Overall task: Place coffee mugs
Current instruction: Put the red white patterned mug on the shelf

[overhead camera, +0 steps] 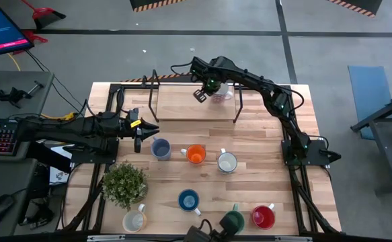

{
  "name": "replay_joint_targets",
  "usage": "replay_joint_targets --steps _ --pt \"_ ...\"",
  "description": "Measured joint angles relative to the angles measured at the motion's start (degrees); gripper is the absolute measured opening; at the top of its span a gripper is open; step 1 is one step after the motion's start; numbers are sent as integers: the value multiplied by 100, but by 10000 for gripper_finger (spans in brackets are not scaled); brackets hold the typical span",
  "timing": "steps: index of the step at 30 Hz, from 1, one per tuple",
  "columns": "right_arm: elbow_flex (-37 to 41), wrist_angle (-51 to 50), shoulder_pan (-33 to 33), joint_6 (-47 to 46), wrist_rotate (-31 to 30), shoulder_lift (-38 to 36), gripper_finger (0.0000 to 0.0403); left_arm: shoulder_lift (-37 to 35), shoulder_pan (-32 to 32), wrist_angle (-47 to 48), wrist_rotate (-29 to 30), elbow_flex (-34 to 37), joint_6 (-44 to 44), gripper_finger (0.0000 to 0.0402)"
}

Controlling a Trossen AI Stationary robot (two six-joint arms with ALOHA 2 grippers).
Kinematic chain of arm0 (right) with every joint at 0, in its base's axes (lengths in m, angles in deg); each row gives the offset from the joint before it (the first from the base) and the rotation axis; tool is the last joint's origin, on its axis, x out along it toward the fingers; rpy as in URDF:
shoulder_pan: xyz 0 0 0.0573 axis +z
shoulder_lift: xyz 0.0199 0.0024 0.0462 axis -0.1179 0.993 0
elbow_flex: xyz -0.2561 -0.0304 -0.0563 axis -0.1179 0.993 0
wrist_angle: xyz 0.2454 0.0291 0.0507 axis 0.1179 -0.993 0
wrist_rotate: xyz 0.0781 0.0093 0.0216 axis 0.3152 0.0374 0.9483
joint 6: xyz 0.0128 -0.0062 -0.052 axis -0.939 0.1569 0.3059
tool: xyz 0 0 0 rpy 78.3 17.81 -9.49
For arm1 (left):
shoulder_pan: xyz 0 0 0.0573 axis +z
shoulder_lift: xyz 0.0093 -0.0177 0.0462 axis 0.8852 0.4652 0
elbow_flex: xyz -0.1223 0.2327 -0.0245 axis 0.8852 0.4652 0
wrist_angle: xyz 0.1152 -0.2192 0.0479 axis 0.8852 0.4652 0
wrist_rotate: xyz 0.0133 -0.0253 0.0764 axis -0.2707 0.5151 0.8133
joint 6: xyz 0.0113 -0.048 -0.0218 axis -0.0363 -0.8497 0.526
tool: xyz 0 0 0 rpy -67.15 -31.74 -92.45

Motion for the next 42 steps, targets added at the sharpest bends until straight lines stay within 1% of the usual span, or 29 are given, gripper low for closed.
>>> replay_joint_targets --steps 8,15,25,42 --pt "0 -157 -12 -1 -95 0 2 0 0 0 -4 0 -2 72" --pt "-1 -368 -48 -14 -194 0 2 0 1 1 -174 0 -2 72" --pt "-1 -463 -53 -3 -338 0 2 0 2 2 -173 0 -2 72" --pt "-1 -597 -242 -1 -403 0 2 0 2 4 -172 0 0 72"
